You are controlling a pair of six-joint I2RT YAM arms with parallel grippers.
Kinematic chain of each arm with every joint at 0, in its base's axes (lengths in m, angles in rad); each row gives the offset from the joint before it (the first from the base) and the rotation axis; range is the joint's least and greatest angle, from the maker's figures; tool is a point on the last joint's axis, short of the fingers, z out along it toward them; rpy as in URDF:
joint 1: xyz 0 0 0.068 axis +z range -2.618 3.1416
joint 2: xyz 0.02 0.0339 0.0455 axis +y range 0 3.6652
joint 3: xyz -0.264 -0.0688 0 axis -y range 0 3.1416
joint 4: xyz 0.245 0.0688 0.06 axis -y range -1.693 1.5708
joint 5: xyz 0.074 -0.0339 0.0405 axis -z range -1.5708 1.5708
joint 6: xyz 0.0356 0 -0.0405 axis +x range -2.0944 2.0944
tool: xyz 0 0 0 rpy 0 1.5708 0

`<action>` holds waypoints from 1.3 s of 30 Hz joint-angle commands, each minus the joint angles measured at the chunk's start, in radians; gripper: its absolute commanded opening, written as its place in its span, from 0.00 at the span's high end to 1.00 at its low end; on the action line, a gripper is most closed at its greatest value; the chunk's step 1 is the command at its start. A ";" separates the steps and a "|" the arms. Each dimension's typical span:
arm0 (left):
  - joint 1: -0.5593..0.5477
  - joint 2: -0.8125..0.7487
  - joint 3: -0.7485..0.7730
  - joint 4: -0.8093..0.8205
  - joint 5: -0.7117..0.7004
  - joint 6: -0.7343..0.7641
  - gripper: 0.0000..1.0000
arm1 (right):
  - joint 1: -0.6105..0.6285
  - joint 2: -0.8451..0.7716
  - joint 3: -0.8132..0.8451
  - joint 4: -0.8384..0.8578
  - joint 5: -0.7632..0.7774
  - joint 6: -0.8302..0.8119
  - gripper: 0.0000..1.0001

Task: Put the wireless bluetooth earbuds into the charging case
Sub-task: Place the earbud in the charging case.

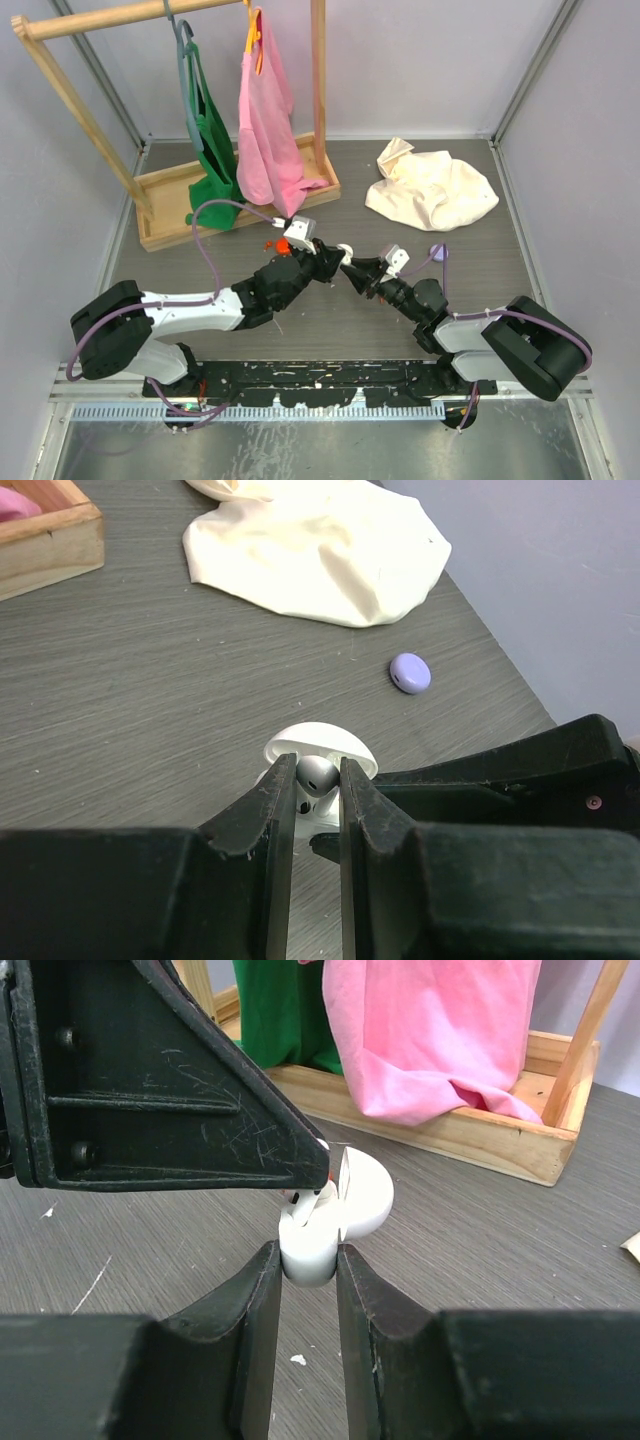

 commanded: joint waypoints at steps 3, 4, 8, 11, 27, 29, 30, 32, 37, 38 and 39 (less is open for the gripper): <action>-0.010 -0.011 -0.025 0.067 -0.031 0.008 0.85 | 0.005 -0.012 -0.008 0.110 0.019 0.006 0.92; -0.011 -0.012 -0.028 0.066 -0.031 0.009 0.85 | 0.006 -0.012 -0.009 0.110 0.020 0.007 0.92; -0.016 -0.016 -0.027 0.051 -0.028 0.015 0.84 | 0.006 -0.013 -0.009 0.112 0.022 0.008 0.92; -0.019 -0.020 -0.027 0.037 -0.035 0.014 0.83 | 0.006 -0.013 -0.010 0.112 0.021 0.007 0.92; -0.029 -0.031 0.015 -0.072 -0.013 -0.064 0.57 | 0.005 -0.012 -0.009 0.112 0.014 0.009 0.92; -0.028 -0.037 0.016 -0.075 -0.014 -0.076 0.53 | 0.005 -0.012 -0.009 0.112 0.014 0.009 0.92; -0.027 -0.045 0.018 -0.082 -0.012 -0.082 0.52 | 0.005 -0.012 -0.009 0.111 0.014 0.009 0.92; -0.027 -0.067 0.025 -0.113 -0.013 -0.097 0.46 | 0.005 -0.012 -0.009 0.109 0.014 0.008 0.93; -0.026 -0.112 0.074 -0.232 0.019 -0.123 0.40 | 0.005 -0.011 -0.005 0.104 0.005 0.011 0.92; -0.027 -0.116 0.080 -0.241 0.032 -0.123 0.39 | 0.005 -0.010 -0.005 0.104 0.004 0.011 0.92; -0.025 -0.117 0.083 -0.245 0.043 -0.124 0.38 | 0.006 -0.011 -0.006 0.105 0.003 0.011 0.92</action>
